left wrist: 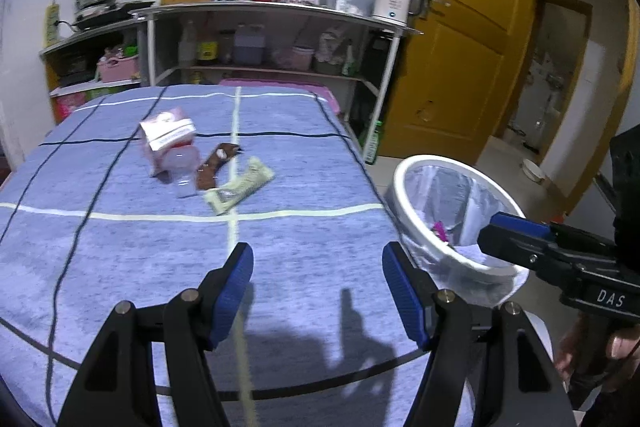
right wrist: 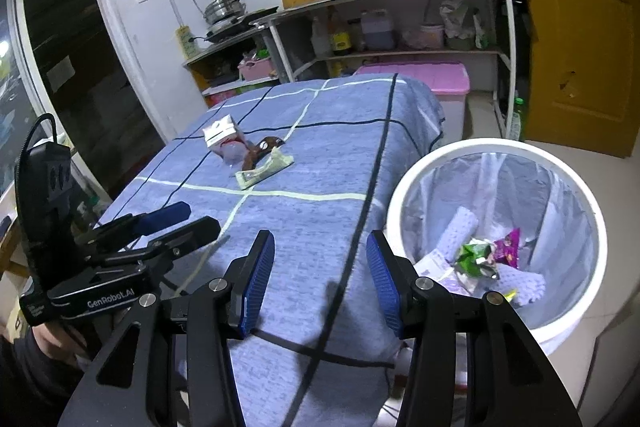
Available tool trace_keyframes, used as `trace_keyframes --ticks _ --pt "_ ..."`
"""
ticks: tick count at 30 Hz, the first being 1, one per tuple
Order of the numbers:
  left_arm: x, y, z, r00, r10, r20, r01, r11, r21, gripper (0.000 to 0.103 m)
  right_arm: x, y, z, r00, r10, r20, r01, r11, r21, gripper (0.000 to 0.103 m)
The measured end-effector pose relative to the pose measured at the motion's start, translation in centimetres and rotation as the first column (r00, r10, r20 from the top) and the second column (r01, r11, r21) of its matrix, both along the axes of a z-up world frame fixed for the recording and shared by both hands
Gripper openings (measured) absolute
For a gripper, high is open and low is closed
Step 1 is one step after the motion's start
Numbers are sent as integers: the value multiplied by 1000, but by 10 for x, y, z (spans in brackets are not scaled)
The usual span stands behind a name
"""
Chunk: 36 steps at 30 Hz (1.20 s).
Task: Collect trash
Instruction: 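Move both open tools back over the bed toward the remaining trash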
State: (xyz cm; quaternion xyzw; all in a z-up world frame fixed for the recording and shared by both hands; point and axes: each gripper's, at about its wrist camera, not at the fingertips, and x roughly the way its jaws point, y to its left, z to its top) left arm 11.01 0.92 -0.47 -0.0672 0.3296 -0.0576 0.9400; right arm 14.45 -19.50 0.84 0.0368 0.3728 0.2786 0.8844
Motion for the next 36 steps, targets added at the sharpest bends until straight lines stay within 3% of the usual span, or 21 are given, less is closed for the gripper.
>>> trace_keyframes --ticks 20,36 --pt "-2 45 5 992 120 27 -121 992 35 69 20 62 0 996 71 -60 -73 997 -23 49" --pt "0 104 1 976 215 29 -215 977 -9 69 56 128 -13 985 115 -131 -117 993 -10 49"
